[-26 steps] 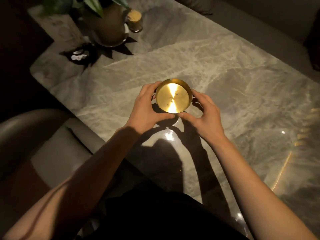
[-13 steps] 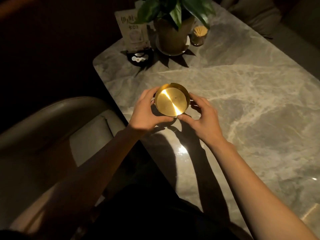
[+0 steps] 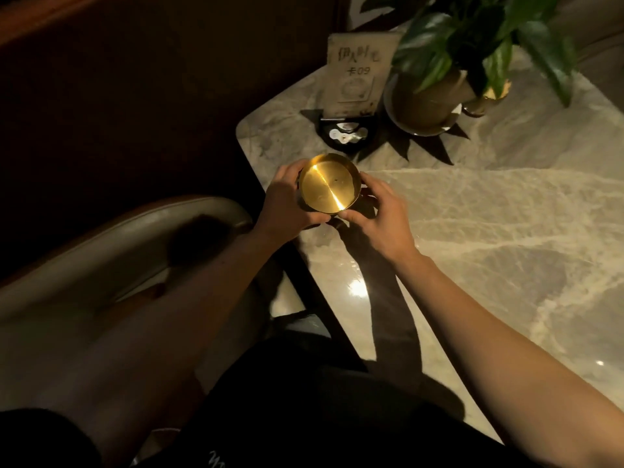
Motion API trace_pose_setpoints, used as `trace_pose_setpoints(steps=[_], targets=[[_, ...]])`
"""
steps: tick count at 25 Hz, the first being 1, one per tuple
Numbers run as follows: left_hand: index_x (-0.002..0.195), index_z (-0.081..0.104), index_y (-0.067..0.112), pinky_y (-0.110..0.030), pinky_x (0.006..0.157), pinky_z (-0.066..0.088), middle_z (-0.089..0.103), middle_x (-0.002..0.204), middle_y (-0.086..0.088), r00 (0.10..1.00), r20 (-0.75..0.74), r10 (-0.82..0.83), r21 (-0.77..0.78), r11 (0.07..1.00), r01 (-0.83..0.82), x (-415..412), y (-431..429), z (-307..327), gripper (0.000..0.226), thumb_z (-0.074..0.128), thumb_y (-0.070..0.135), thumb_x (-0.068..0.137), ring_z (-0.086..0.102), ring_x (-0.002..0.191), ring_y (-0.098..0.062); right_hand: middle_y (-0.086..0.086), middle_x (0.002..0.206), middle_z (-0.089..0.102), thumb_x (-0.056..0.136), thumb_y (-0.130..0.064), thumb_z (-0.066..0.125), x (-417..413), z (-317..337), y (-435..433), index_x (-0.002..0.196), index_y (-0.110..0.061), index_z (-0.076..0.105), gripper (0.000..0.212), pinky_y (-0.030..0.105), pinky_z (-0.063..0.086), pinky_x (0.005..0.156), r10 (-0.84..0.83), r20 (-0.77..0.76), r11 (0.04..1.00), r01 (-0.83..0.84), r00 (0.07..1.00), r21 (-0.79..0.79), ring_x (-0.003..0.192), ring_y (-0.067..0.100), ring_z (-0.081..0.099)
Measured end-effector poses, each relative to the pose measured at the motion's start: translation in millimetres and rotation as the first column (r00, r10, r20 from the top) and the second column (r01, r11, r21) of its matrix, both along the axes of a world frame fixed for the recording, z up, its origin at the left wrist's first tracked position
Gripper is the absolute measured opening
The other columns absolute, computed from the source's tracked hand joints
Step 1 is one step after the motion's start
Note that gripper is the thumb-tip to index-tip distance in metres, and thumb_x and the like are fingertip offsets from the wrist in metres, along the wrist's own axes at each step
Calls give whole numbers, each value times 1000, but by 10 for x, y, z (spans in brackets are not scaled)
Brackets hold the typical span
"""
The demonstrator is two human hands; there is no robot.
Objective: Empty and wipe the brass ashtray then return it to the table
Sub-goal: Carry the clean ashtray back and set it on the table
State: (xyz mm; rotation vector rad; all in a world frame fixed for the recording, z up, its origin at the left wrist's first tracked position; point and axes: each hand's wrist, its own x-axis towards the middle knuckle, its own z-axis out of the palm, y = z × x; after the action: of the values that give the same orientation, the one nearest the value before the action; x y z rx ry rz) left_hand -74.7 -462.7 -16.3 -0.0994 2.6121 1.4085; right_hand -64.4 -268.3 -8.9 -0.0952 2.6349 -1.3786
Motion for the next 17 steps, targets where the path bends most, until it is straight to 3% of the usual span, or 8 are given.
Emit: trace_pose_setpoints(steps=[3, 7, 13, 17], targets=[[140, 44, 11, -42, 105, 48, 46, 138, -11, 1000, 16, 10, 2, 1000, -10, -160, -153, -138, 104, 94, 25, 49, 51, 126, -23, 6, 129, 59, 72, -37, 81, -204, -84, -175, 137, -14, 51, 75, 37, 47, 103, 22, 37, 999, -23, 999, 30, 117, 19, 57], [138, 45, 10, -46, 102, 49, 48, 135, -12, 1000, -11, 20, 9, 1000, -20, -259, -253, -277, 106, 86, 43, 46, 52, 123, -25, 7, 130, 58, 72, -34, 82, -407, -158, -306, 137, -10, 50, 76, 29, 43, 103, 44, 81, 997, -49, 996, 67, 117, 14, 53], [140, 43, 11, -36, 105, 46, 44, 139, -11, 999, 25, 41, 48, 998, -42, -313, -281, -371, 103, 87, 33, 49, 49, 126, -24, 6, 129, 58, 73, -38, 81, -514, -296, -366, 141, -13, 47, 80, 38, 45, 107, 53, 131, 993, -66, 990, 95, 121, 19, 54], [142, 40, 9, -39, 107, 45, 42, 140, -12, 1000, 21, 17, 60, 998, -19, -299, -282, -364, 105, 85, 33, 50, 47, 129, -24, 6, 132, 57, 76, -33, 80, -469, -292, -386, 141, -13, 46, 76, 25, 39, 104, 43, 139, 993, -57, 989, 100, 121, 13, 51]])
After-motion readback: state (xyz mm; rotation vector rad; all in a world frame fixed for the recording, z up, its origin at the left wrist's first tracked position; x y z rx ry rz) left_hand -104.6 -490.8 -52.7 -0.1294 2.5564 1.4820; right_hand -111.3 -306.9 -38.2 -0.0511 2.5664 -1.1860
